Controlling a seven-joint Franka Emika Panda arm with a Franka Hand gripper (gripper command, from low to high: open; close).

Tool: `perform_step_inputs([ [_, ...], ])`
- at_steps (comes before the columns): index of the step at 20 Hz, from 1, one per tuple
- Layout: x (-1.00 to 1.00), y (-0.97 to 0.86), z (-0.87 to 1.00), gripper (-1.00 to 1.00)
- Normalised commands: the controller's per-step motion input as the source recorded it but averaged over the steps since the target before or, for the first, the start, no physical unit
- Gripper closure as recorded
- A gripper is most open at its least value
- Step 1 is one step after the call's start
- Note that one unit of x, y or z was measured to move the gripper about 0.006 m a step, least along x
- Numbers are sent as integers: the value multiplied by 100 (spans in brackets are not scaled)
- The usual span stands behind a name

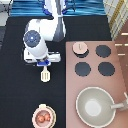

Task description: Take the lid off the pot, put the pot on the plate, and use the tool to push the pot to the front of the table.

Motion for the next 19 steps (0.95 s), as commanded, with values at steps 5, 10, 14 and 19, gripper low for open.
perform_step_inputs([
  [5,-18,14,72,-100],
  [10,-9,9,100,-100],
  [14,-1,-1,70,-100],
  [19,12,-7,8,-100],
])
